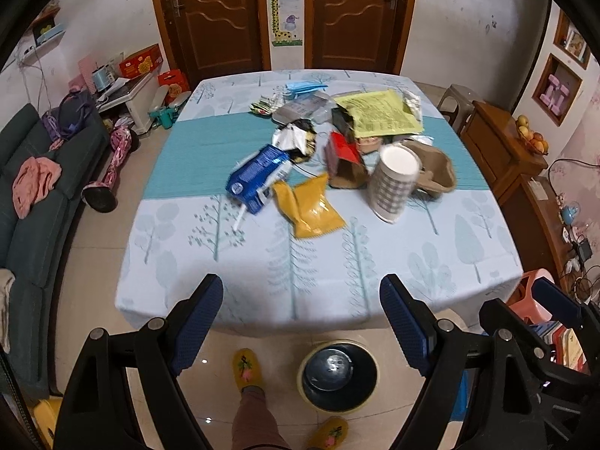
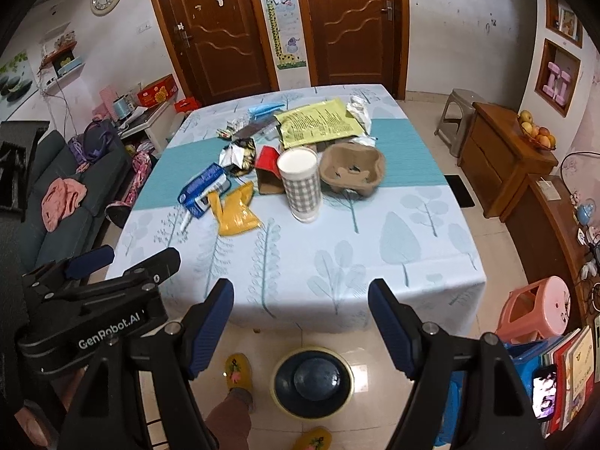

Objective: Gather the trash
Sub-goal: 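Reach the right gripper to the yellow snack bag and grasp it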

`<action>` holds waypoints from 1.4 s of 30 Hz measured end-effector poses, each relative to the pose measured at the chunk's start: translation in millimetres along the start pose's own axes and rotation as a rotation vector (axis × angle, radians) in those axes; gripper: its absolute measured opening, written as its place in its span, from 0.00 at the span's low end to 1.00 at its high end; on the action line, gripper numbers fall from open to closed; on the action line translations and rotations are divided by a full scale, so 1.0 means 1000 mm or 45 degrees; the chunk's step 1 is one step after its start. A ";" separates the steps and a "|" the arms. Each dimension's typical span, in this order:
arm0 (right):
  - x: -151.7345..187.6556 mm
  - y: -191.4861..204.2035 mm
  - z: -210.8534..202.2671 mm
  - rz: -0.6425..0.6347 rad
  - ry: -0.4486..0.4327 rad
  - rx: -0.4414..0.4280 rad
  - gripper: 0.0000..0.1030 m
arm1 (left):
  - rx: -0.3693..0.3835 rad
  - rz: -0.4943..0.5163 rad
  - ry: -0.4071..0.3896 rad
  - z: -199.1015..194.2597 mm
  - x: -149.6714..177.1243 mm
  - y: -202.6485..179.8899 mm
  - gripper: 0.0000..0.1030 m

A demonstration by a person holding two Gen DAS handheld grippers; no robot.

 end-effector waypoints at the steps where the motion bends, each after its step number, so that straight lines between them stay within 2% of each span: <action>1: -0.004 0.003 0.004 0.011 0.003 -0.006 0.73 | -0.001 0.005 0.004 0.003 -0.007 0.005 0.81; 6: -0.027 0.026 0.028 0.057 0.022 -0.024 0.73 | -0.013 0.040 0.037 0.023 -0.049 0.036 0.81; 9: -0.039 0.040 0.045 0.062 0.034 -0.030 0.72 | -0.002 0.050 0.100 0.043 -0.068 0.059 0.81; 11: -0.044 0.047 0.063 0.075 0.067 -0.075 0.72 | 0.016 0.052 0.144 0.058 -0.077 0.073 0.81; 14: -0.050 0.056 0.095 0.096 0.125 -0.116 0.64 | 0.025 0.101 0.210 0.083 -0.090 0.091 0.81; 20: -0.057 0.065 0.166 0.125 0.245 -0.139 0.63 | 0.041 0.141 0.309 0.130 -0.114 0.114 0.81; 23: -0.059 0.070 0.201 0.103 0.304 -0.126 0.63 | 0.076 0.160 0.370 0.150 -0.125 0.117 0.81; 28: -0.065 0.080 0.233 0.079 0.356 -0.126 0.63 | 0.125 0.244 0.439 0.174 -0.138 0.108 0.81; 31: -0.069 0.090 0.245 0.047 0.376 -0.120 0.63 | 0.141 0.298 0.448 0.181 -0.143 0.100 0.81; 37: -0.069 0.105 0.252 -0.057 0.343 0.001 0.63 | 0.173 0.392 0.493 0.196 -0.147 0.084 0.81; 38: -0.068 0.106 0.252 -0.074 0.340 0.022 0.62 | 0.180 0.409 0.504 0.199 -0.147 0.081 0.81; 42: -0.065 0.106 0.250 -0.129 0.305 0.086 0.45 | 0.193 0.470 0.545 0.213 -0.149 0.068 0.81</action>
Point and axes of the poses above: each gripper's, at about its wrist camera, not at the fingertips, and z roughly the way its jaws point, y to its left, x to its underside, the point moved 1 cm from there along z, roughly the way its jaws point, and after that the axes turned 6 degrees about -z, right-handed, at the moved point
